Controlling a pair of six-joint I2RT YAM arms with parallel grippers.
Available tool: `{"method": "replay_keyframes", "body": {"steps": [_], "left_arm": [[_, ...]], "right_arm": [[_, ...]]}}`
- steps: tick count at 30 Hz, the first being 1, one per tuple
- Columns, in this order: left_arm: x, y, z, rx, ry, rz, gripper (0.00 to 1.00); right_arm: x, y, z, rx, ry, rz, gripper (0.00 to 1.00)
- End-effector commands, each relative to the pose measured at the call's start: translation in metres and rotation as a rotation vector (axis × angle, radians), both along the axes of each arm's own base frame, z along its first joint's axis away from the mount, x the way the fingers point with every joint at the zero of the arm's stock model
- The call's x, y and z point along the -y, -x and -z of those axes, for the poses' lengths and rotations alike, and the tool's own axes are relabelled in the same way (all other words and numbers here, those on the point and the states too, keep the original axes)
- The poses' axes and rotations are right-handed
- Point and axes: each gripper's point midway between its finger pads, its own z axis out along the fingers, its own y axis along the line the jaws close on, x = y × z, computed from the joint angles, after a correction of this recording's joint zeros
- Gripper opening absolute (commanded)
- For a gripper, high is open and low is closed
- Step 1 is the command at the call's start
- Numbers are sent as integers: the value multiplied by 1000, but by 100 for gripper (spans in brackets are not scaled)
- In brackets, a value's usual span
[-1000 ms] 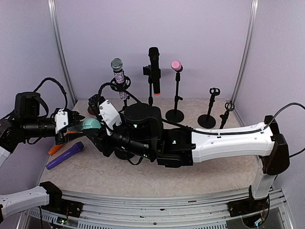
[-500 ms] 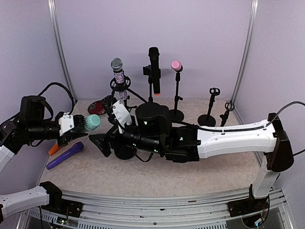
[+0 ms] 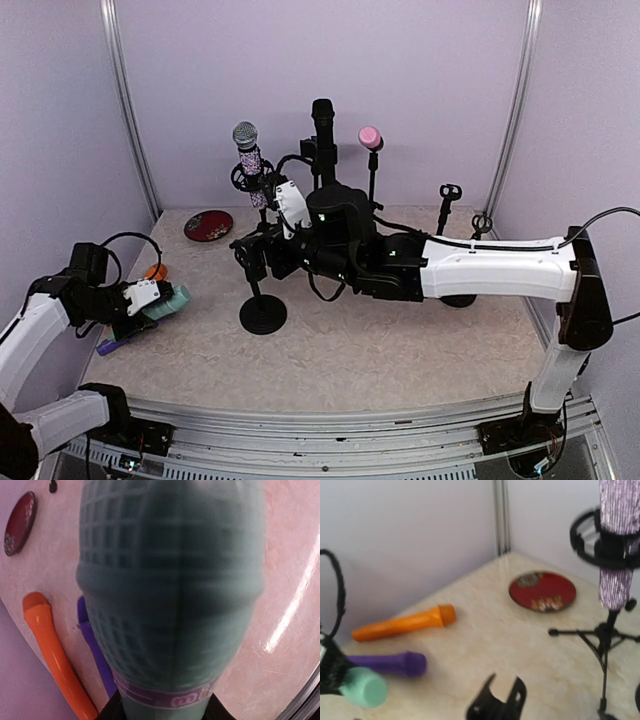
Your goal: Remove the microphone from the stand
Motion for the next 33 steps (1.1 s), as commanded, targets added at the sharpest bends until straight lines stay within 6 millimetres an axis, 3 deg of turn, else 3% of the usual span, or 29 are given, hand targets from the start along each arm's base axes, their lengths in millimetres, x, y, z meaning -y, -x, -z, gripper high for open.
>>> {"method": "replay_keyframes", "body": {"steps": [1, 4, 9, 13, 17, 21, 23, 27, 33], "left_arm": [[-38, 7, 43, -62, -157, -42, 40], [-61, 8, 66, -61, -251, -92, 40], [-77, 8, 89, -26, -328, -136, 42], [-82, -1, 92, 12, -326, -180, 43], [-82, -10, 88, 37, -298, -213, 47], [-77, -16, 75, 71, -262, -210, 54], [-67, -14, 67, 65, -216, -185, 63], [-44, -13, 34, 93, -95, -127, 74], [-25, -21, -20, 151, 33, -107, 79]], "right_arm": [[-9, -19, 38, -46, 102, 24, 100], [-20, -24, 47, -46, 118, 8, 100], [-37, -36, 65, -61, 153, -7, 100], [-48, -46, 80, -66, 179, 0, 99], [-56, -57, 89, -57, 201, 21, 89], [-59, -65, 102, -47, 234, 39, 78], [-59, -69, 107, -44, 251, 46, 71], [-53, -75, 114, -46, 272, 62, 45], [-28, -89, 114, -20, 312, 124, 10]]}}
